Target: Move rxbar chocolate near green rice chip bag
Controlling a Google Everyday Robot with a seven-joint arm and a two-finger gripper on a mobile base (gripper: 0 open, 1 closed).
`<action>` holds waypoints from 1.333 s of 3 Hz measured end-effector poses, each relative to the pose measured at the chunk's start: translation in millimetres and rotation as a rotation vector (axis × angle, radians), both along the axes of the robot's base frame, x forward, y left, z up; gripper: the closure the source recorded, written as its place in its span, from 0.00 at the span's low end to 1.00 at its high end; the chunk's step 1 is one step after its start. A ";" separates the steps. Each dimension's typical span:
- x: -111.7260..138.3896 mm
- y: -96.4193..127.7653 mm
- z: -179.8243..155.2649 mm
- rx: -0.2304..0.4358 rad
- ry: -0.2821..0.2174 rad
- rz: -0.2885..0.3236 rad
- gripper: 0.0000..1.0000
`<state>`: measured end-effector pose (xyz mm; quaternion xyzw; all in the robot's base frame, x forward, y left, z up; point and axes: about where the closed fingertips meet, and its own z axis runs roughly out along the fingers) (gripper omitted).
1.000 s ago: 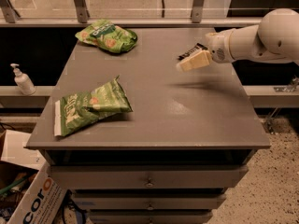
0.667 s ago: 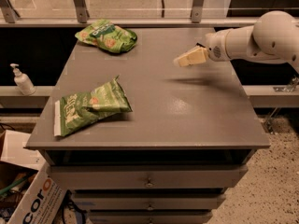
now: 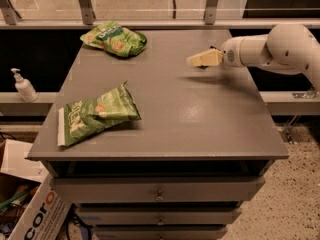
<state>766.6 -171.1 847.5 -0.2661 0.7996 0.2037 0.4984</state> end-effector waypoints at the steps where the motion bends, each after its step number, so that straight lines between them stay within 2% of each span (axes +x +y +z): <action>1: 5.4 -15.9 -13.0 0.015 0.028 -0.041 0.00; 2: 6.1 -27.0 -26.1 -0.016 0.046 -0.039 0.00; 3: 4.7 -33.2 -34.9 -0.051 0.053 -0.010 0.19; 4: 3.3 -33.2 -39.0 -0.078 0.052 0.028 0.42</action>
Offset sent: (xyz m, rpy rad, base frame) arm 0.0048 -0.0468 -0.0379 -0.0564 0.0644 -0.0432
